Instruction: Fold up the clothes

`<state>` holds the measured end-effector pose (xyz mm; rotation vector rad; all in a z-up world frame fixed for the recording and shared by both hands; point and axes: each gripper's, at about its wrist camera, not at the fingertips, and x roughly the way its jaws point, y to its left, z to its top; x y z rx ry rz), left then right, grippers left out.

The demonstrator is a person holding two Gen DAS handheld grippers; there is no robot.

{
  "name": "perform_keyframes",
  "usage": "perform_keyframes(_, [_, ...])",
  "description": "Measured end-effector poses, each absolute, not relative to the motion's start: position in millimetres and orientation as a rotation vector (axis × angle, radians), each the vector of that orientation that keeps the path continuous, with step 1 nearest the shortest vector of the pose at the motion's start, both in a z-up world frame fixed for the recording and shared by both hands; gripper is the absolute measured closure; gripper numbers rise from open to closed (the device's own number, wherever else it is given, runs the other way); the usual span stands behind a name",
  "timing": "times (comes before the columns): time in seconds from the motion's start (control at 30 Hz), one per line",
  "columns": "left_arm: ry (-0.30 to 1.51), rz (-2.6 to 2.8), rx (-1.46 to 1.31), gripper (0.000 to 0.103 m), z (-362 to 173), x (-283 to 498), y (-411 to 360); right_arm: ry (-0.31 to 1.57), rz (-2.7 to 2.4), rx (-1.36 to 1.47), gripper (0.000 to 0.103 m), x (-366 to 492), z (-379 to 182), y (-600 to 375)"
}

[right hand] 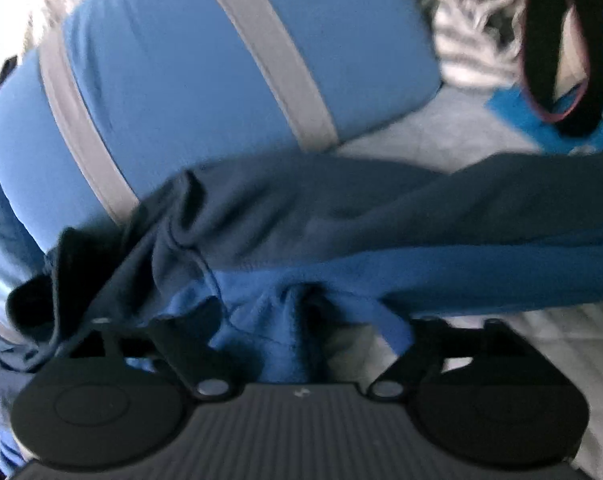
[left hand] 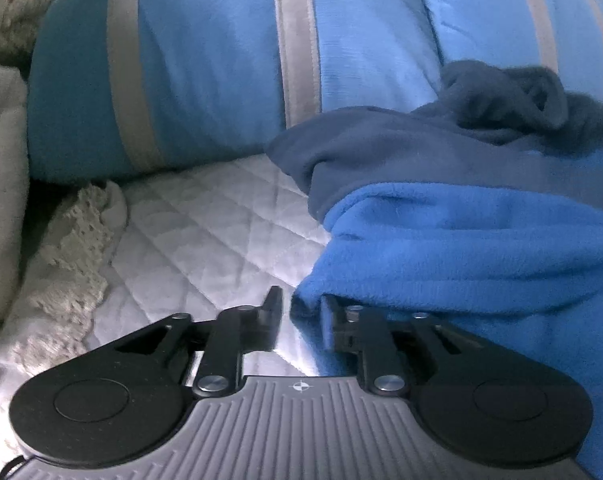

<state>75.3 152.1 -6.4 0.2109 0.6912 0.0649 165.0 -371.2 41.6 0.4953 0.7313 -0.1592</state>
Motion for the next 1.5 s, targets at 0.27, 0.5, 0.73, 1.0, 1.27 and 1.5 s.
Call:
perform_keyframes(0.27, [0.670, 0.082, 0.311, 0.066, -7, 68, 145, 0.763, -0.018, 0.767, 0.007, 111, 45, -368])
perform_keyframes(0.5, [0.666, 0.094, 0.324, 0.065, -7, 66, 142, 0.852, 0.055, 0.959, 0.011, 91, 24, -368])
perform_keyframes(0.73, [0.664, 0.096, 0.337, 0.064, -7, 66, 140, 0.842, 0.182, 0.982, 0.012, 102, 23, -356])
perform_keyframes(1.0, [0.630, 0.098, 0.456, 0.062, -11, 60, 130, 0.910, 0.015, 1.055, 0.031, 106, -2, -361])
perform_keyframes(1.27, [0.547, 0.081, 0.754, 0.061, -26, 50, 97, 0.929, -0.008, 1.236, 0.041, 105, -14, -366])
perform_keyframes(1.5, [0.540, 0.077, 0.791, 0.061, -32, 49, 96, 0.979, -0.078, 1.195, 0.060, 95, -18, -372])
